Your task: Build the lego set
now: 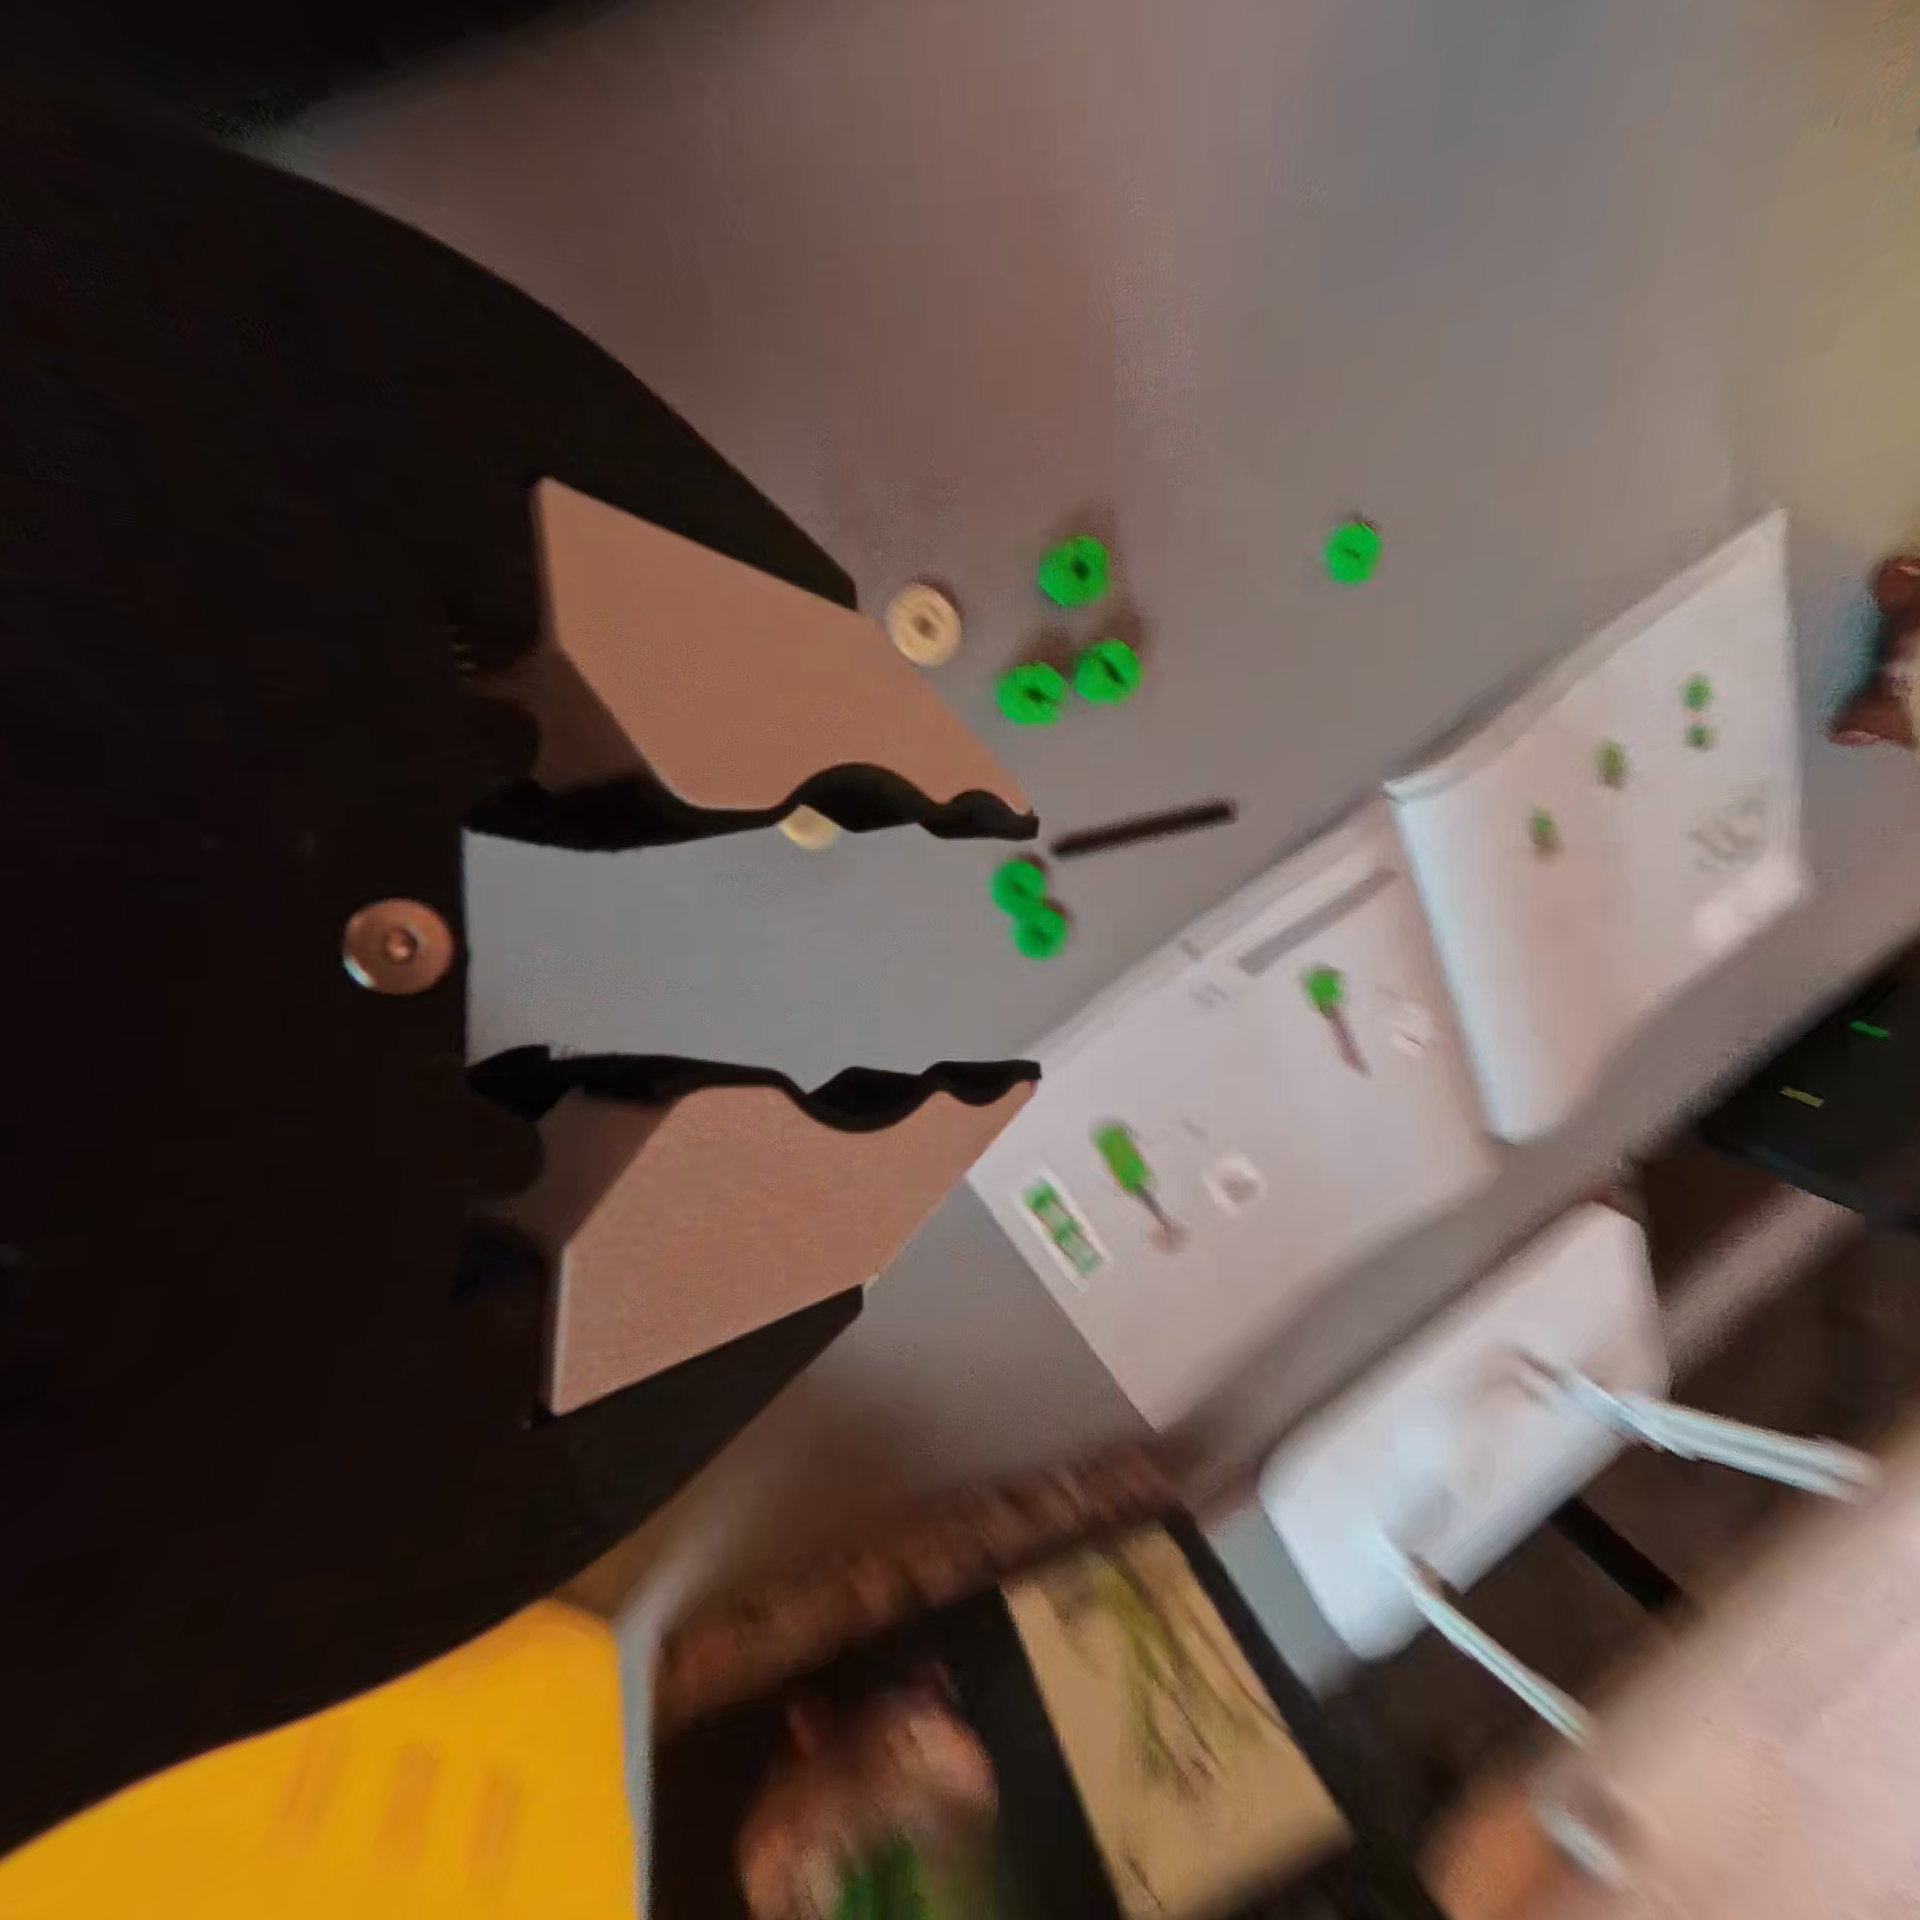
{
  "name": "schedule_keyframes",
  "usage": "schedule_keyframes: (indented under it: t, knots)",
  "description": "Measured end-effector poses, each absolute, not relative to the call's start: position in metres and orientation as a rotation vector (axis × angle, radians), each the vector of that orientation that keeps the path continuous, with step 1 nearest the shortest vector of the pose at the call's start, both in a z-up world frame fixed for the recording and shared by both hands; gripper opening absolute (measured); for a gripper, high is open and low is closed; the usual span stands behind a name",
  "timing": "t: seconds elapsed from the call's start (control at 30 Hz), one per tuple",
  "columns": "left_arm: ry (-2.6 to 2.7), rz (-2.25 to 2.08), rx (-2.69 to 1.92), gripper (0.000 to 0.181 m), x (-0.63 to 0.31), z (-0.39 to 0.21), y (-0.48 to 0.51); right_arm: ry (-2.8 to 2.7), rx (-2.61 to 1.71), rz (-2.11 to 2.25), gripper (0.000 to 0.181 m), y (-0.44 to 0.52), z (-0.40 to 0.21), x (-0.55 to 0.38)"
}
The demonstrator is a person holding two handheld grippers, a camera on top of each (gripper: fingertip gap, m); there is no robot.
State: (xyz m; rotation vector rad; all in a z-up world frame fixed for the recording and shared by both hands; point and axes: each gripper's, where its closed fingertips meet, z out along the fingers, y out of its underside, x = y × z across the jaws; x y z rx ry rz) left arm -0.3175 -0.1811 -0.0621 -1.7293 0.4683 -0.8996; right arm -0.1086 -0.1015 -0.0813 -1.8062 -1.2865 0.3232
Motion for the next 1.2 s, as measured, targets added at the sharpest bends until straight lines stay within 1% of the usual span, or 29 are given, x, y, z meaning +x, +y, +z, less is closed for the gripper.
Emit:
schedule_keyframes:
  t: [0.07,0.13,0.27,0.47,0.67,0.83,0.87,0.93,1.2]
  knots:
    - [0.46,-0.902,-1.724,0.014,-0.318,-0.06,-0.181,-1.295,-1.966,0.414,0.038,-0.114,-0.105,-0.091]
    - [0.467,-0.901,-1.724,0.015,-0.317,-0.06,-0.181,-1.382,-2.007,0.39,0.029,-0.126,-0.126,-0.081]
    - [0.499,-0.891,-1.734,0.014,-0.313,-0.064,-0.184,-1.49,-2.071,0.407,0.026,-0.138,-0.154,-0.079]
    - [0.513,-0.882,-1.742,0.014,-0.312,-0.066,-0.187,-1.461,-2.098,0.424,0.021,-0.132,-0.159,-0.085]
    - [0.533,-0.882,-1.744,0.015,-0.309,-0.067,-0.188,-1.416,-2.127,0.447,0.021,-0.127,-0.165,-0.085]
    - [0.548,-0.882,-1.749,0.014,-0.307,-0.069,-0.189,-1.424,-2.121,0.47,0.014,-0.128,-0.166,-0.088]
    - [0.548,-0.884,-1.749,0.014,-0.307,-0.069,-0.19,-1.421,-2.12,0.465,0.014,-0.127,-0.166,-0.088]
    - [0.548,-0.882,-1.75,0.014,-0.307,-0.069,-0.189,-1.401,-2.123,0.423,0.024,-0.124,-0.164,-0.084]
    - [0.551,-0.891,-1.76,0.015,-0.306,-0.071,-0.19,-1.292,-2.129,0.4,0.024,-0.129,-0.154,-0.075]
